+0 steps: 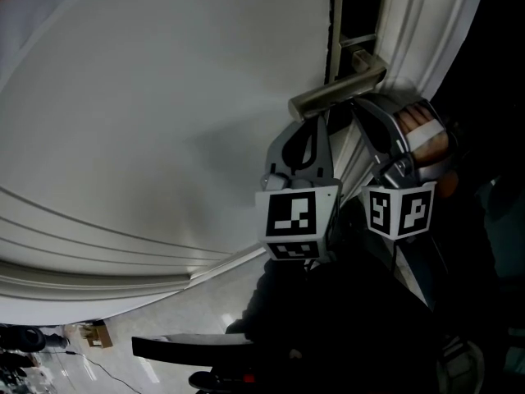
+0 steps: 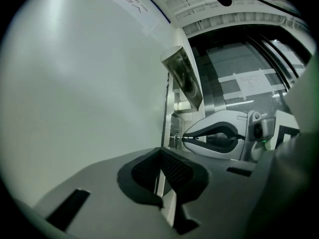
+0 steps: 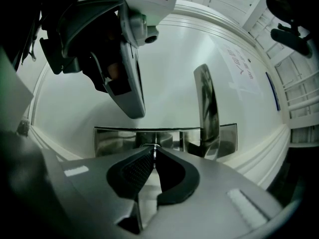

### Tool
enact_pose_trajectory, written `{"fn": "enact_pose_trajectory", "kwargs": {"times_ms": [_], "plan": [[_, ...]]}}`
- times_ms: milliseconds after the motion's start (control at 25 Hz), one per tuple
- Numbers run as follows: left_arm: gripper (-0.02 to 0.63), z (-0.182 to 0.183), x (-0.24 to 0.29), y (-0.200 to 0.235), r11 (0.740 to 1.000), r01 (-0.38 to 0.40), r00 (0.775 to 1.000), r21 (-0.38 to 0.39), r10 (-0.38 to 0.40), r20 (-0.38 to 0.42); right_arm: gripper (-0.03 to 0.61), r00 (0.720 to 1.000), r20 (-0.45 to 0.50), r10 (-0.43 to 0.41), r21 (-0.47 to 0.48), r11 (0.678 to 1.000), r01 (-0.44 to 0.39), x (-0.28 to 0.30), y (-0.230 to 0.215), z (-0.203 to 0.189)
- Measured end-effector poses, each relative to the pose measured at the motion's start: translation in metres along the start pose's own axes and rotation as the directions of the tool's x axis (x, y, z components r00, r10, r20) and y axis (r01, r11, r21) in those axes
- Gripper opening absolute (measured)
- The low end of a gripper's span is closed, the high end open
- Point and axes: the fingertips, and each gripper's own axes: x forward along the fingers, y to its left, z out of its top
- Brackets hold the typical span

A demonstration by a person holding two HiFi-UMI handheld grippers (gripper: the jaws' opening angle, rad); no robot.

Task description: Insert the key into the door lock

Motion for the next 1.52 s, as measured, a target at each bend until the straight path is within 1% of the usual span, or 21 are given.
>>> {"fn": "enact_pose_trajectory", "kwargs": {"times_ms": [400,920,1160,1400,1520], "plan": [[0.001,-0.0011,-0.0012,0.0004,1.000,0.005,1.000,0.001,-0.005,-0.002,0.012,1.000,-0.014,0.000,-0.009,1.000,0.000,0.0036,-0.0003,0.0005],[0.001,-0.0035,0.0027,0.0025,1.000,0.007,1.000,-0.008,-0.007,-0.009,0.012,1.000,-0.009,0.000,-0.006,1.000,0.000,0.0057,0.0005,-0.0003],[0.002,-0.0027,0.0020,0.0018,1.000,0.009,1.000,0.002,-0.009,-0.005,0.014,1.000,-0.012,-0.004,-0.005,1.000,0.004,0.0051,-0.0003,-0.0003],[0.002,-0.0012,-0.0025,0.0036,1.000,-0.005,1.000,0.002,0.005,-0.006,0.014,1.000,-0.006,-0.017,-0.008,1.000,0.017,0.0046,-0.0014,0.0018],[0.002,-0.0016,-0.0032,0.0053,1.000,-0.014,1.000,0.001,0.014,-0.008,0.015,1.000,0.002,-0.018,0.011,1.000,0.018,0.0052,-0.0012,0.0013]]}}
